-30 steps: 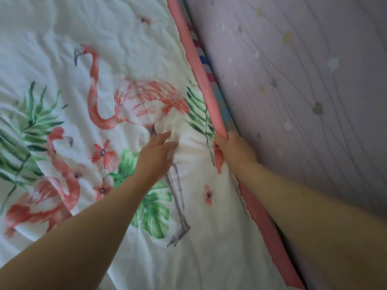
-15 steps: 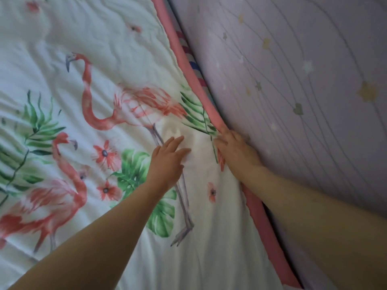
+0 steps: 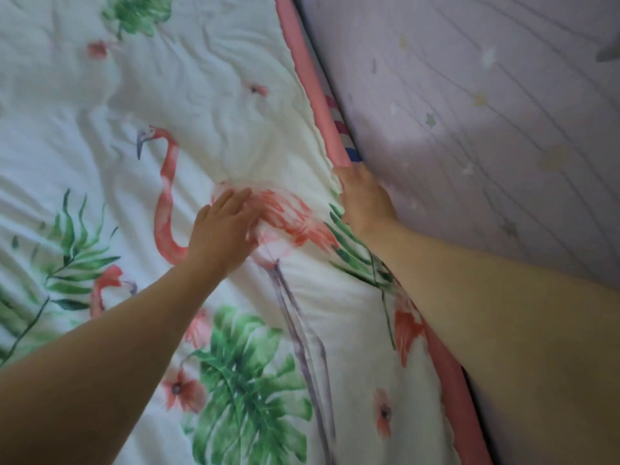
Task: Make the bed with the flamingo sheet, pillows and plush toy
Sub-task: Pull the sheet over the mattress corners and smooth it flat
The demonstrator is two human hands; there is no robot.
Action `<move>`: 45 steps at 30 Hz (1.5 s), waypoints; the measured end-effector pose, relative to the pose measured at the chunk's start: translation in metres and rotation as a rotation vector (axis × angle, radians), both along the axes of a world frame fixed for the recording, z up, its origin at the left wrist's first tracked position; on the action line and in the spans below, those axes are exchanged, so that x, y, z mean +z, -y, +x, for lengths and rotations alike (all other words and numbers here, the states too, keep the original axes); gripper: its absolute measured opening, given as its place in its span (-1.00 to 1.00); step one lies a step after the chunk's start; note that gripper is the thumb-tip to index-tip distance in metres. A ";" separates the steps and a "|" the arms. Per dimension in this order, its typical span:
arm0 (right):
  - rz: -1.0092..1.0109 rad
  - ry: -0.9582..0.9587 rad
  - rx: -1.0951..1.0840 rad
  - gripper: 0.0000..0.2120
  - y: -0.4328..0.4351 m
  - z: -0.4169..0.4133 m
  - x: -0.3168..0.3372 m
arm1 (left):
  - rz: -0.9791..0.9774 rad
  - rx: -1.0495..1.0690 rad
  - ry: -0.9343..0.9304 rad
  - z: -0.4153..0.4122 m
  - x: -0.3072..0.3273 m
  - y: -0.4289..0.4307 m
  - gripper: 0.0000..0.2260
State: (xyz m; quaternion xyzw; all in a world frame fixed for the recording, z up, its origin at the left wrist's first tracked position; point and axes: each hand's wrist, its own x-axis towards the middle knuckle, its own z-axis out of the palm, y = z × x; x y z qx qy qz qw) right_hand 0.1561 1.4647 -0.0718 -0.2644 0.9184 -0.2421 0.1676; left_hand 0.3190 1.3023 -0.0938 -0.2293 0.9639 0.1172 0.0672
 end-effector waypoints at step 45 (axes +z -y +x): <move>0.137 0.032 0.044 -0.72 0.148 -0.124 -0.030 | 0.157 0.029 0.206 -0.121 -0.015 0.109 -0.08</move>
